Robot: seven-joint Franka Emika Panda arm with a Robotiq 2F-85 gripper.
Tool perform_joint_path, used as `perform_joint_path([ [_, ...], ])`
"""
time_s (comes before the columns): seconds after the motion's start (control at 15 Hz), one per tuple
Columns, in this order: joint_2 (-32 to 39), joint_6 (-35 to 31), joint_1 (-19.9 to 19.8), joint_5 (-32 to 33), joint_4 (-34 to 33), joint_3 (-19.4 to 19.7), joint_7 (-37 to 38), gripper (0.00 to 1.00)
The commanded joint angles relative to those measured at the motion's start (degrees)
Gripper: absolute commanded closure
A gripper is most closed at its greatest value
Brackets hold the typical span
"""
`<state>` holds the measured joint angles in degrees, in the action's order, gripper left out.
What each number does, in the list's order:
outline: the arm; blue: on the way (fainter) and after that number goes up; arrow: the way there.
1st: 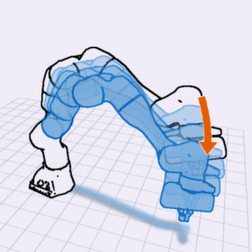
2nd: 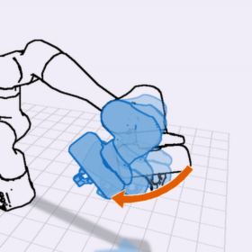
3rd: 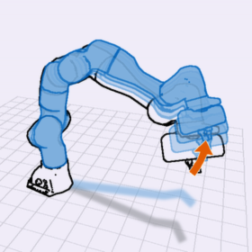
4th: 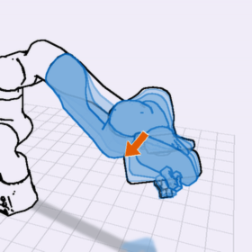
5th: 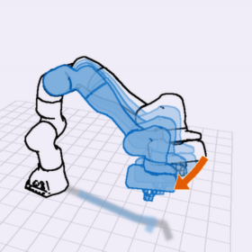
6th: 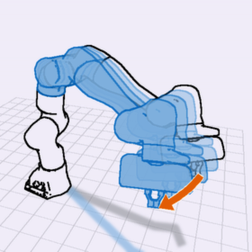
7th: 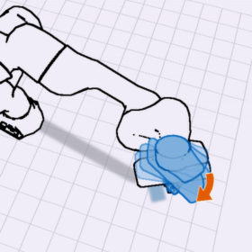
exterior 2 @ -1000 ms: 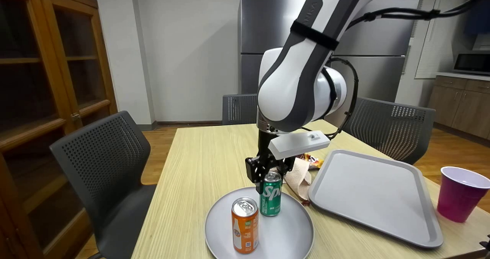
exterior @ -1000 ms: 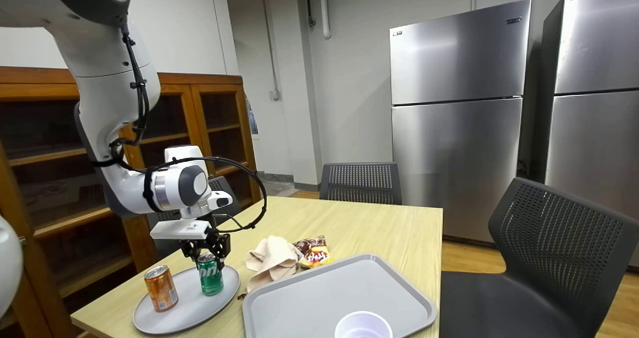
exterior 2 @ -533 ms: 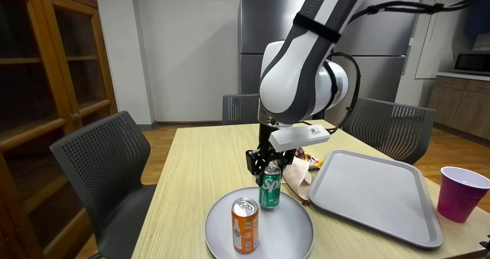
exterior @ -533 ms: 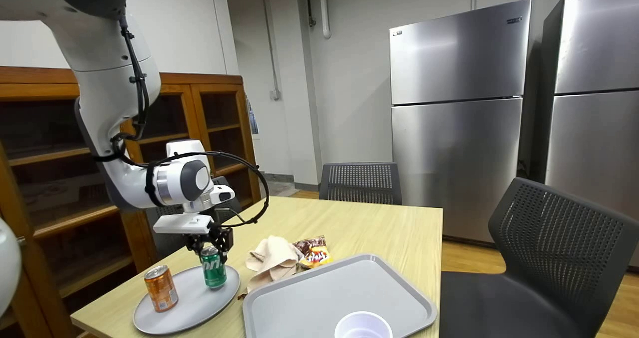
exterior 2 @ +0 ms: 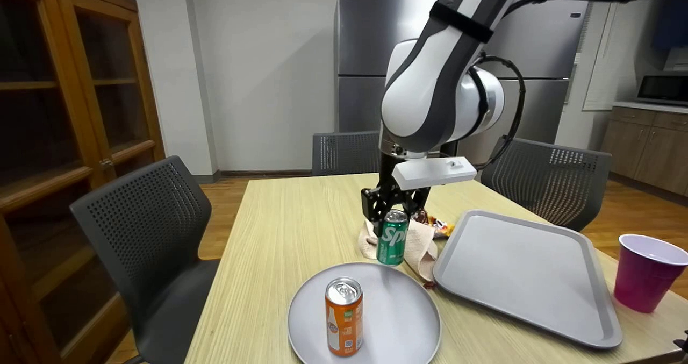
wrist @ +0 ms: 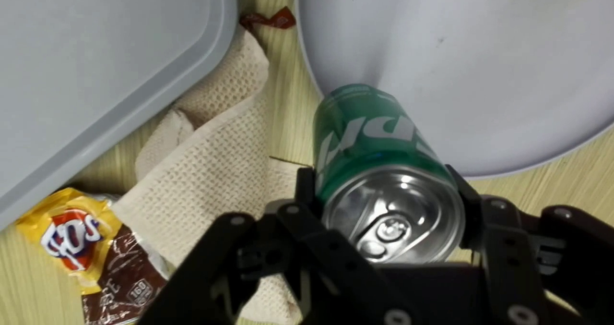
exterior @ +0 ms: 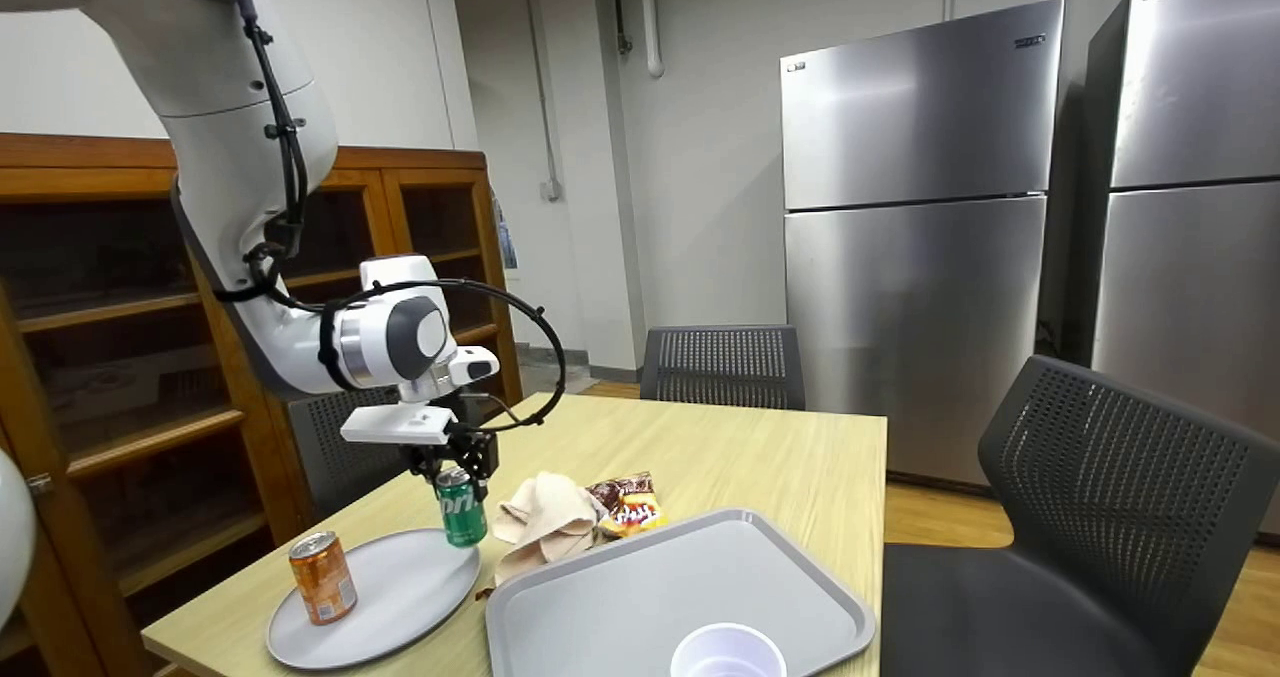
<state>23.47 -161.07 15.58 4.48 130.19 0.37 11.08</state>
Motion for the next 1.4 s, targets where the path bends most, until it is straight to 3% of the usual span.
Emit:
perform_joint_path([
  [0.0, -3.6, -0.1, -0.8, 1.0, 2.4, 1.2, 1.2, 0.62],
  [0.93, -8.0, -0.4, -5.2, 2.8, 7.4, 8.6, 2.5, 0.62],
  [1.33, -7.6, -0.2, -9.1, 2.1, 7.9, 10.3, 1.0, 0.62],
])
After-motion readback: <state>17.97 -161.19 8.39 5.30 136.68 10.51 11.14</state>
